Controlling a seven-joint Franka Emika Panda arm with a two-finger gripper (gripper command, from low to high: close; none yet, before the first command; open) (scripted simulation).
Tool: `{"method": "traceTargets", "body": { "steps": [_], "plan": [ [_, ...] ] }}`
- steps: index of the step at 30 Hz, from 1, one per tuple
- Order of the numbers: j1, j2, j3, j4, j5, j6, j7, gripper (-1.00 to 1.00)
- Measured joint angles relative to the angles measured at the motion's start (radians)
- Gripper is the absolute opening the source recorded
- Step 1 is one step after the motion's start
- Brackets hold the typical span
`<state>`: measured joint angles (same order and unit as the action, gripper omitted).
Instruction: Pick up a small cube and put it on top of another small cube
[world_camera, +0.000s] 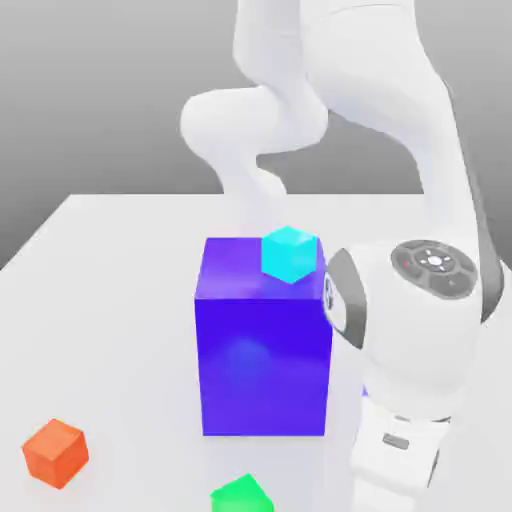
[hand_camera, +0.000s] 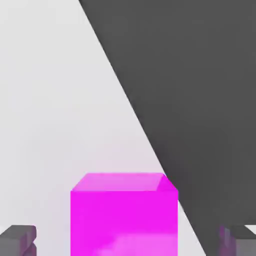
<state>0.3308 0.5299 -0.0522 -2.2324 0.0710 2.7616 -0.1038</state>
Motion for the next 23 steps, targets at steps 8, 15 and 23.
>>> {"method": "traceTargets", "body": {
  "steps": [8,15,23],
  "plan": [
    [0.007,-0.059,-0.008,-0.013,-0.007,-0.047,0.004,-1.00],
    [-0.093,-0.273,-0.135,-0.103,0.014,-0.177,0.050,-1.00],
    [-0.154,-0.169,-0.134,-0.111,0.081,-0.070,0.021,1.00]
  ]
}}
